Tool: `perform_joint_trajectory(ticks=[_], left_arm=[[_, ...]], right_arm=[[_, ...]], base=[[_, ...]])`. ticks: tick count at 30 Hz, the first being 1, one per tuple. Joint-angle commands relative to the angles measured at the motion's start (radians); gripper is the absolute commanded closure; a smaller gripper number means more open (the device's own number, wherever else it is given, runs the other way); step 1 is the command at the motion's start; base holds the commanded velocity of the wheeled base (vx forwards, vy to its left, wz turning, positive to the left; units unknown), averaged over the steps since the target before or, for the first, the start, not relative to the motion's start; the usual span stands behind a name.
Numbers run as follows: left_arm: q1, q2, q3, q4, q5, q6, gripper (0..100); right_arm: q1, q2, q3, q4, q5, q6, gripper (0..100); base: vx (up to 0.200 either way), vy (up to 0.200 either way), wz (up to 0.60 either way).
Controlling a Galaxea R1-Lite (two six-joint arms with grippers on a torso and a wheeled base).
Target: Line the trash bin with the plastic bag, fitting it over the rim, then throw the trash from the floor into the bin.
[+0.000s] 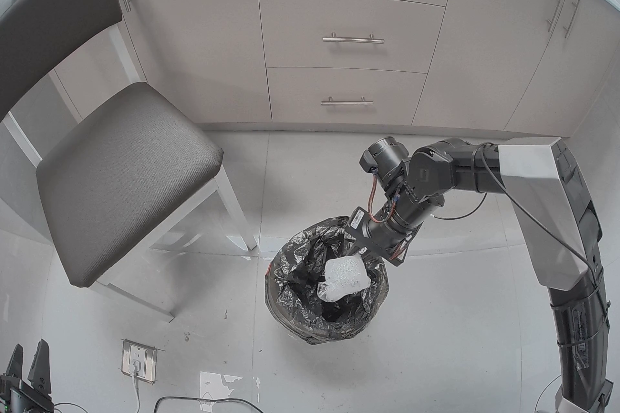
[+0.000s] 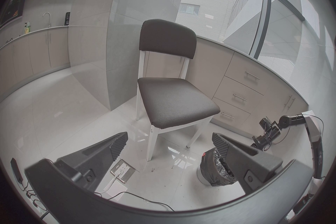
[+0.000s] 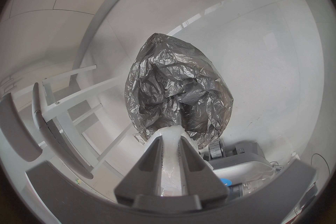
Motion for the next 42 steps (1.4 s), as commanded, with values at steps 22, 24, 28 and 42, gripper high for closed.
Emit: perform_joint_trajectory(ticks=[22,24,28,42], left_arm=[[0.000,-0.016,-0.001,-0.001,0.000,0.000,0],[0.000,-0.016,0.000,-0.001,0.000,0.000,0],[0.000,-0.016,0.000,0.001,0.000,0.000,0],[0.000,-0.016,0.000,-0.001,0.001,0.000,0]], right_arm=[[0.016,0.009,0.000,-0.032,-0.044,-0.045,100],[0.016,0.009,0.000,-0.033,-0.050,-0.047,100],[0.016,0.009,0.000,-0.035,-0.052,-0.053,0],[0.019,0.010,0.000,-0.046,-0.086,-0.074,0]], base=[[0.000,0.000,0.00],[0.000,0.000,0.00],[0.000,0.000,0.00],[0.000,0.000,0.00]])
